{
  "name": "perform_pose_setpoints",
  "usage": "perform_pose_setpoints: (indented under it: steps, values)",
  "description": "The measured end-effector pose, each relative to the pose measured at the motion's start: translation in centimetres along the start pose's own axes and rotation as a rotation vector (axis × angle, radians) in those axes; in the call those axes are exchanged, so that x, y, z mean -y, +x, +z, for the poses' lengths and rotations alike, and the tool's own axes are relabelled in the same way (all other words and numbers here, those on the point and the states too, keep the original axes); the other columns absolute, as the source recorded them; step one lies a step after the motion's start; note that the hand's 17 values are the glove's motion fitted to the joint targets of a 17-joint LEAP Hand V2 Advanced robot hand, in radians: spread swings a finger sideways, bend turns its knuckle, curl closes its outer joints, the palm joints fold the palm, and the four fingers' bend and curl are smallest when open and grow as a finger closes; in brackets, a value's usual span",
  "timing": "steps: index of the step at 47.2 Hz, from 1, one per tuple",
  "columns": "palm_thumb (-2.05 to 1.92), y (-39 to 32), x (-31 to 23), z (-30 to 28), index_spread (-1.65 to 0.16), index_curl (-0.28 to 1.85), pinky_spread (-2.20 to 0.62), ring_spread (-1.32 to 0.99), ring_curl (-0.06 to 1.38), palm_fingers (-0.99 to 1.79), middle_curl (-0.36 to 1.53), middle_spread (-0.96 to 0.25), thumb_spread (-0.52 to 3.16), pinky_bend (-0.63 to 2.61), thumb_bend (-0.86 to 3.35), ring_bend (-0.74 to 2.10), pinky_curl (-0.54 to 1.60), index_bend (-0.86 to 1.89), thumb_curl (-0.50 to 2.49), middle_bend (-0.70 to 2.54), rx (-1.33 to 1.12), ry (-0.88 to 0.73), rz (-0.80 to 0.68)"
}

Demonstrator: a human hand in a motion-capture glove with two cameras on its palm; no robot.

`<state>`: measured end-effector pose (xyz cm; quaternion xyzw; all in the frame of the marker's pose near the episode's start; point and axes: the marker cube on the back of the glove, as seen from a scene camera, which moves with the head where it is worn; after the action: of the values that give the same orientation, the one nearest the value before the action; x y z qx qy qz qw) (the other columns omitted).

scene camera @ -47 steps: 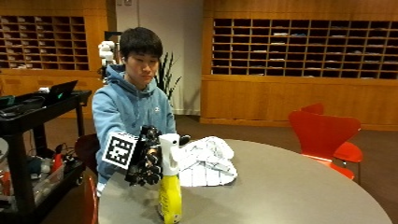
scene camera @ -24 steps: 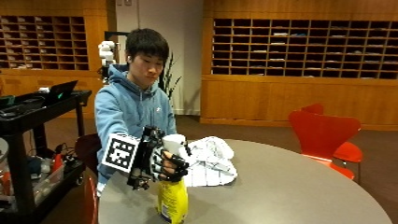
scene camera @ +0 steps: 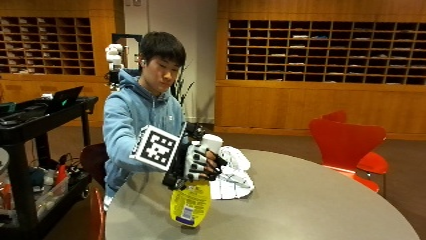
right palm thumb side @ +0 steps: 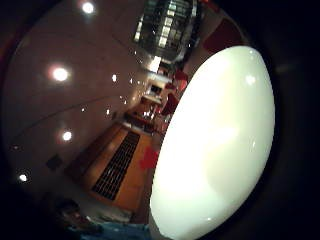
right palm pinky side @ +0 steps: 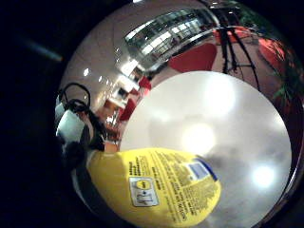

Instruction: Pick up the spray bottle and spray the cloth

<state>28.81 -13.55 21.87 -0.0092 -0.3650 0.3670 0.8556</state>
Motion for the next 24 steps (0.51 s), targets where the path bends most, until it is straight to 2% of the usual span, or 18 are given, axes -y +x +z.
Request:
perform_pose_setpoints:
  steps: [6, 12, 24]
  values:
    - [0.96, -3.9, -1.3, 1.6, -0.22, 0.38, -0.26, -0.21, 0.46, 1.34, 0.51, -0.17, 0.26, 0.40, -0.03, 0.71, 0.38, 0.18, 0.69, 0.59, -0.121, -0.249, -0.096]
    - [0.96, -7.7, -3.4, 3.5, -0.22, 0.40, -0.26, -0.21, 0.46, 1.35, 0.51, -0.17, 0.23, 0.41, -0.03, 0.70, 0.38, 0.18, 0.70, 0.59, -0.365, -0.521, -0.203]
    - [0.95, -13.1, -6.3, 6.7, -0.22, 0.42, -0.27, -0.21, 0.46, 1.35, 0.51, -0.17, 0.21, 0.41, -0.03, 0.71, 0.38, 0.17, 0.73, 0.60, -0.775, -0.841, -0.296]
